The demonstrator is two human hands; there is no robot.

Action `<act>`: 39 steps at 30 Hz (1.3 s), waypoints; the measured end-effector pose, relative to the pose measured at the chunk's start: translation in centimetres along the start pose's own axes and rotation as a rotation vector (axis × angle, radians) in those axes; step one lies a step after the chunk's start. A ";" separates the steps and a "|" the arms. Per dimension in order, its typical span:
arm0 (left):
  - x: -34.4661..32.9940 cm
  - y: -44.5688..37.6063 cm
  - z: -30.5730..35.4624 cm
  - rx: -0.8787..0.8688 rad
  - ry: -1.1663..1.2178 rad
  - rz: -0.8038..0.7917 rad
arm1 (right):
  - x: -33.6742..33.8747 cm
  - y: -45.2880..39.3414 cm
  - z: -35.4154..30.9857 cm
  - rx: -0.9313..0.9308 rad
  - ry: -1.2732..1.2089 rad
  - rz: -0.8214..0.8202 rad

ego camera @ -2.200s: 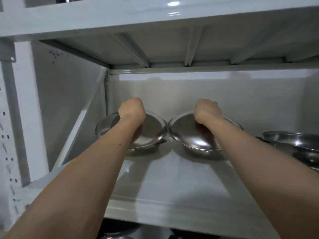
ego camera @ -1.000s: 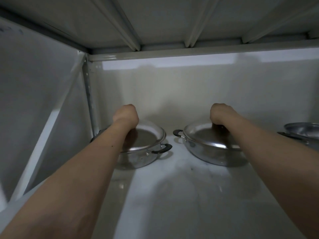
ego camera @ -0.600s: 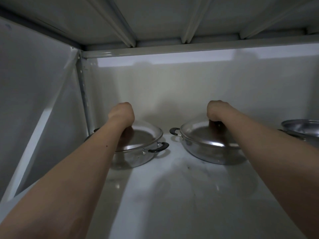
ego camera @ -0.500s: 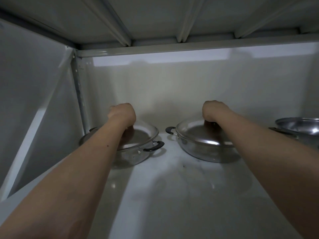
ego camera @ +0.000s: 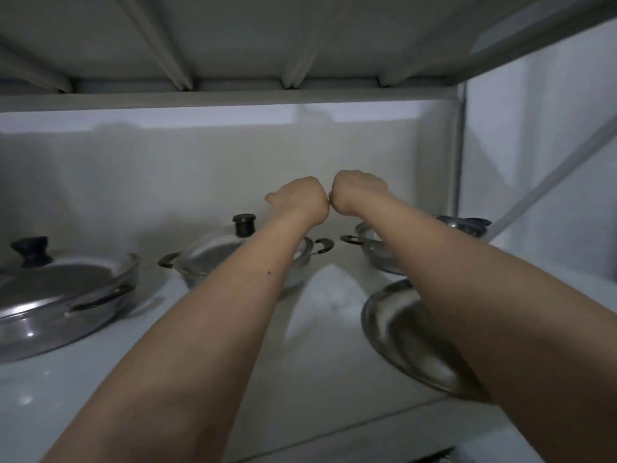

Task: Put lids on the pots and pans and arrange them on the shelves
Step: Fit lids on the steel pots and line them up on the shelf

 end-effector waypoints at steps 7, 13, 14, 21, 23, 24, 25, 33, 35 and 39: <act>-4.9 2.9 11.6 -0.028 0.037 -0.102 | 0.1 2.1 11.6 0.063 0.079 -0.137; -8.9 4.1 13.5 0.011 -0.015 -0.245 | -4.8 5.9 14.4 0.199 0.049 -0.622; -9.4 4.1 13.6 0.000 -0.031 -0.268 | -5.3 6.1 14.7 0.193 0.024 -0.643; -10.1 4.0 13.3 -0.046 0.017 -0.286 | -6.8 7.6 14.7 0.199 -0.197 -0.851; -9.8 3.9 13.2 -0.042 0.061 -0.283 | -6.1 7.7 14.9 0.203 -0.167 -0.827; -9.7 3.9 13.2 -0.038 0.089 -0.283 | -5.6 7.7 15.1 0.196 -0.153 -0.818; -9.6 3.8 13.1 -0.035 0.114 -0.280 | -5.0 7.8 15.3 0.184 -0.145 -0.814; -9.6 3.3 12.2 0.008 0.270 -0.330 | 2.2 6.8 16.9 0.124 -0.112 -0.611; -9.6 3.2 11.7 0.031 0.319 -0.344 | 3.9 6.1 17.1 0.127 -0.108 -0.514; -10.2 2.3 10.9 0.120 0.582 -0.390 | 6.0 4.9 18.1 0.084 -0.146 -0.421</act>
Point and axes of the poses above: each hand's wrist, its own y-axis away from the middle knuckle, its own x-axis out of the back of the hand, z = x × y, the point moved 8 cm from there along -y, towards the middle knuckle, and after that the axes turned 1 degree about z, right-handed, at the moved point
